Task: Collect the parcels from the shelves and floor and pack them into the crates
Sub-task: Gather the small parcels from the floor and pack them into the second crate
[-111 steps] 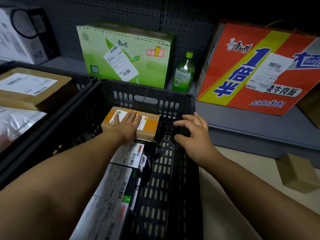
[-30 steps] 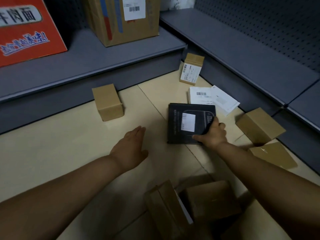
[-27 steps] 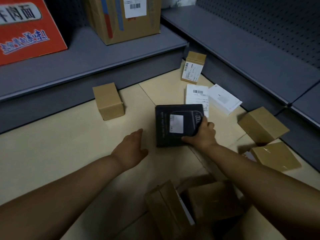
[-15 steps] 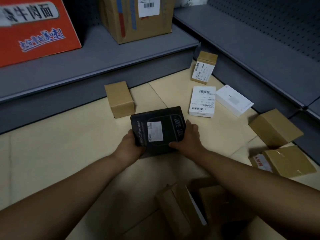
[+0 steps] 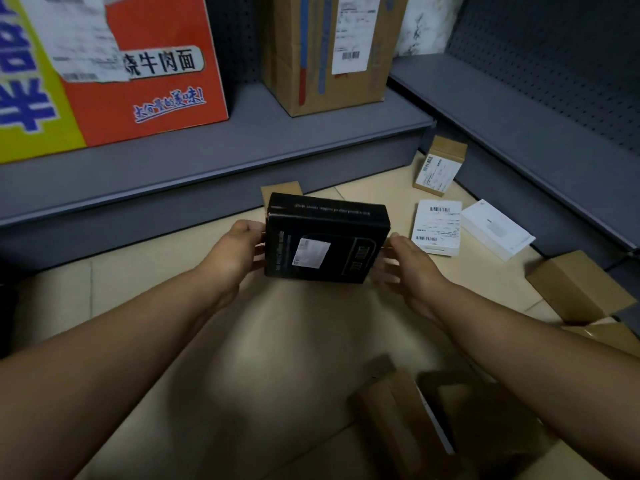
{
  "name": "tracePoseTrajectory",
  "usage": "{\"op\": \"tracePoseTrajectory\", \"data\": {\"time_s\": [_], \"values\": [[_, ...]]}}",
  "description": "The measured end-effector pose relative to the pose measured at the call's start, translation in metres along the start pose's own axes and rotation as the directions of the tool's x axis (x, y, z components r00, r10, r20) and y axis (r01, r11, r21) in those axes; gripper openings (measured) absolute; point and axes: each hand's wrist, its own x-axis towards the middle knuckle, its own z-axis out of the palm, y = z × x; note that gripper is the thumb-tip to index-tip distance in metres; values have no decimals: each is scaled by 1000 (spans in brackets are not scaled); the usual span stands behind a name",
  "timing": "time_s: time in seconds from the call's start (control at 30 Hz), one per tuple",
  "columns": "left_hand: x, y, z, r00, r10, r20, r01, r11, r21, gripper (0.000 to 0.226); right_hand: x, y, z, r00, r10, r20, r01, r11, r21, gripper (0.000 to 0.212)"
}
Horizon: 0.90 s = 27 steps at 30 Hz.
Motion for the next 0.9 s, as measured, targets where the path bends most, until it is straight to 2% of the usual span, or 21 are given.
{"op": "tracePoseTrajectory", "data": {"time_s": [0.1,0.17,0.27,0.33,0.43,0.6,0.67,0.8,0.9], "values": [[-5,9,-18,999,-33,-38,31,997,-69,39,-8,-7,15,995,89,35,-92,992,87,44],[-8,12,-30,998,-34,-62,28,995,-95,43,-13,-12,27,989,140,50,-145,983,112,47],[-17,16,-46,995,22,-93,-29,997,-78,30,-23,-18,45,985,146,90,-155,983,100,32],[-22,16,-59,992,58,-110,-63,997,-37,42,-31,-20,58,987,124,104,-133,987,89,13],[-30,18,-79,989,104,-108,-106,994,-11,64,-41,-24,77,988,84,126,-95,992,82,11],[-43,30,-110,977,188,-102,-191,982,-17,70,-56,-33,106,983,69,168,-89,989,114,39],[-47,36,-124,974,208,-84,-210,978,-17,69,-58,-37,114,980,64,190,-87,990,114,44],[-54,53,-152,969,245,-23,-244,970,18,68,-58,-46,122,963,51,263,-45,999,-26,37],[-61,62,-171,961,278,1,-278,960,42,62,-64,-54,130,951,50,304,-41,999,-36,25]]}}
